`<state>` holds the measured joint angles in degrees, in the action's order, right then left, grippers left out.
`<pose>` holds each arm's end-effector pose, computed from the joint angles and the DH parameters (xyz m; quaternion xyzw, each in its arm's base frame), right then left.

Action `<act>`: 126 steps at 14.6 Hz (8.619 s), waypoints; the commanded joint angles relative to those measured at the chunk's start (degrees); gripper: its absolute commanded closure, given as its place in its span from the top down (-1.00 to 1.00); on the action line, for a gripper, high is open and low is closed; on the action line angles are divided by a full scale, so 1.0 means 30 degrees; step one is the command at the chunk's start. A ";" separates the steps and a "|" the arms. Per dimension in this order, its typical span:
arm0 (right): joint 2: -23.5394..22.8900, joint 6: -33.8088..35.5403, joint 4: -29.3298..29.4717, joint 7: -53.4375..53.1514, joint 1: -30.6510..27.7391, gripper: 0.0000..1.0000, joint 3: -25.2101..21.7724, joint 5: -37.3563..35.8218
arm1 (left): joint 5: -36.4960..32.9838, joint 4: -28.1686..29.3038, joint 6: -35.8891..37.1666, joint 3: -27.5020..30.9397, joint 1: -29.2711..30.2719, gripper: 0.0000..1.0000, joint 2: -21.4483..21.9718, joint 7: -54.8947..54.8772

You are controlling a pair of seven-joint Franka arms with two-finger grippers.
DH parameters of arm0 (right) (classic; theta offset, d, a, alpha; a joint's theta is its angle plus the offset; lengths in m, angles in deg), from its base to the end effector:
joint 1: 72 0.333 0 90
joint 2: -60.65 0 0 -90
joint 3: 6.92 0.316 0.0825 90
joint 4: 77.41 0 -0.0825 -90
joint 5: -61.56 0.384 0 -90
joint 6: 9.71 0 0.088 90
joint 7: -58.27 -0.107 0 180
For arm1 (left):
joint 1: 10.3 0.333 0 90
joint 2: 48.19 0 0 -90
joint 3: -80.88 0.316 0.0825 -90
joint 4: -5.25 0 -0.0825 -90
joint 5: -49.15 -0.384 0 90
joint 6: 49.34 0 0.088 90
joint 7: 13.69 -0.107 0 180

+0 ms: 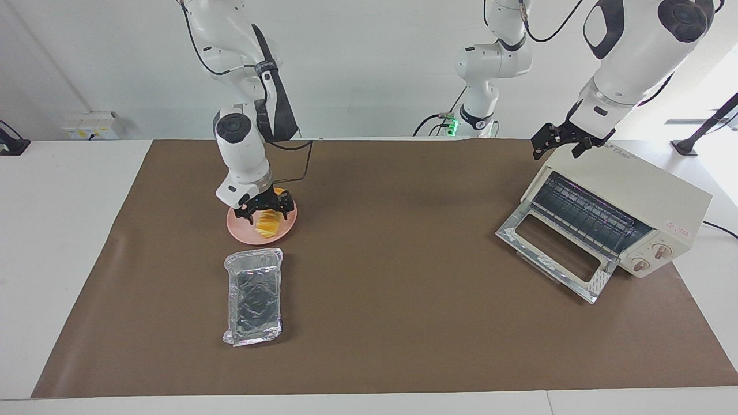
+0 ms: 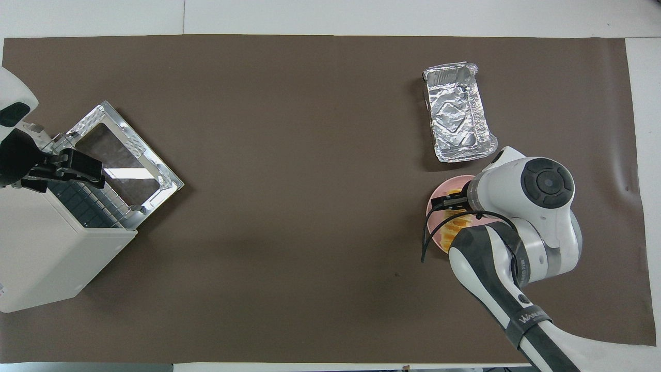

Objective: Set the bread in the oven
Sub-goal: 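Grasp the orange bread on the pink plate with the right gripper, then lift the bread and carry it over the foil tray, then lower the bread into the foil tray and open the right gripper, then grasp the foil tray with the right gripper and slide it toward the oven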

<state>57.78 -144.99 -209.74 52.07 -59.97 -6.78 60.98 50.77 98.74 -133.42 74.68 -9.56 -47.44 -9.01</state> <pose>0.5039 0.1085 0.3233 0.9984 0.0557 0.0012 0.0033 0.5340 -0.0547 0.5951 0.9970 -0.0071 -0.0764 0.0067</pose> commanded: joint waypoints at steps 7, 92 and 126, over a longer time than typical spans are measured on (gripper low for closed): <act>-0.0361 -0.0317 -0.0392 -0.0511 -0.0054 1.00 0.0012 0.0136 | -0.0247 0.0392 -0.0217 -0.0102 0.0193 1.00 0.0424 -0.0213; -1.1317 0.4185 1.7032 0.6140 -0.3336 -1.00 0.0012 0.0691 | -0.0247 0.0392 -0.0217 -0.0102 0.0193 1.00 0.0425 -0.0213; -0.9648 0.2578 1.4253 -0.8626 0.7944 1.00 -0.0075 0.1689 | -0.0247 0.0363 -0.0043 -0.0131 0.0193 1.00 0.0453 -0.0184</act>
<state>26.71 -138.84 -165.92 26.83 -35.84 -6.56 65.17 50.77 98.73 -133.41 74.68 -9.56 -47.44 -9.01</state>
